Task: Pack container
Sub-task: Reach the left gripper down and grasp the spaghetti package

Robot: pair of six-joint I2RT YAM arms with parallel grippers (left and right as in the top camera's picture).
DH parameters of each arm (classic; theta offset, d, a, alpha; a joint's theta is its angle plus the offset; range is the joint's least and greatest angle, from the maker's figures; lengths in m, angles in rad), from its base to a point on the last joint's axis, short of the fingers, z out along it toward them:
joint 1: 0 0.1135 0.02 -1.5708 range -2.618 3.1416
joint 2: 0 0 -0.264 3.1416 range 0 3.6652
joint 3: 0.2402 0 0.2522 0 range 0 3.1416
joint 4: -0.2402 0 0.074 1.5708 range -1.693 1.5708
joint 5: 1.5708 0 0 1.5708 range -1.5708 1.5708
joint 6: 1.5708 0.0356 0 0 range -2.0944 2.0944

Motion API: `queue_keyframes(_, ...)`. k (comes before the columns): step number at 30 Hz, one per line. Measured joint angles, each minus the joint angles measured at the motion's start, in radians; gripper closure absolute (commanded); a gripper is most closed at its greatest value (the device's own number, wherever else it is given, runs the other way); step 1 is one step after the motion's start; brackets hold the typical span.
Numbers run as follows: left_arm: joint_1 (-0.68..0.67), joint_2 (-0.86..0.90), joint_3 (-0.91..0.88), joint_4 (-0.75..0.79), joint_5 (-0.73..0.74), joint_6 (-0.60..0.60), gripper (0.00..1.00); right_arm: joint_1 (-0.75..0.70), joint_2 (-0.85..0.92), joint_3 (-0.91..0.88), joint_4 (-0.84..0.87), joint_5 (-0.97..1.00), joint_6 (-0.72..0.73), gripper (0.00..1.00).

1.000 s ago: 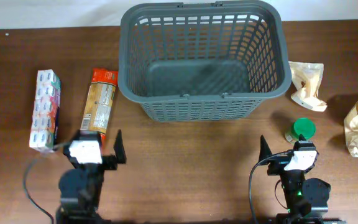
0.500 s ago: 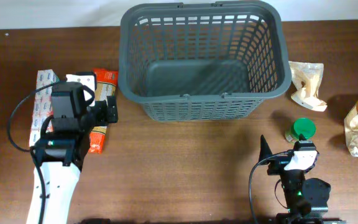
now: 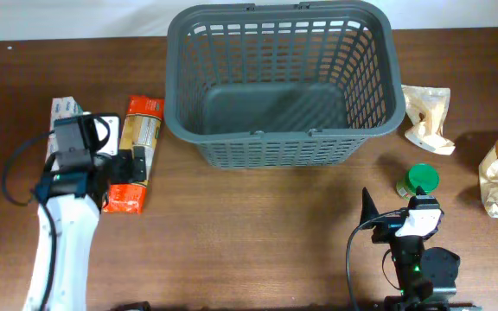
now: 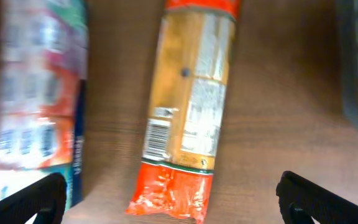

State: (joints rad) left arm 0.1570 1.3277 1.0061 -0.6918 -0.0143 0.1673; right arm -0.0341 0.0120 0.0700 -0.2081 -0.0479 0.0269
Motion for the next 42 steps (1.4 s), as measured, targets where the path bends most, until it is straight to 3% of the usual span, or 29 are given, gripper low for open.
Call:
queue_keyframes(7,0.000,0.157,0.000,0.056,0.033,0.062,0.01,0.000,0.000,0.000,0.000,0.000,0.000,0.01)
queue_keyframes(24,0.003,0.533,0.013,0.377,0.087,0.098,0.01,0.000,0.000,0.000,0.000,0.000,0.000,0.01)
queue_keyframes(25,0.002,0.541,0.018,0.391,0.091,0.098,0.07,0.000,0.000,0.000,0.000,0.000,0.000,0.01)
queue_keyframes(26,0.002,0.550,0.024,0.404,0.094,0.095,0.72,0.000,0.000,0.000,0.000,0.000,0.000,0.01)
queue_keyframes(27,0.002,0.561,0.034,0.412,0.094,0.091,0.89,0.000,0.000,0.000,0.000,0.000,-0.001,0.01)
queue_keyframes(28,0.002,0.563,0.035,0.413,0.094,0.087,0.98,0.000,0.000,0.000,0.000,0.000,0.000,0.01)
queue_keyframes(38,0.003,0.547,0.072,0.395,0.085,0.087,0.98,0.000,0.000,0.000,0.000,0.000,0.000,0.01)
queue_keyframes(42,0.003,0.544,0.126,0.255,0.086,0.087,0.98,0.000,0.000,0.000,0.000,0.000,0.000,0.01)
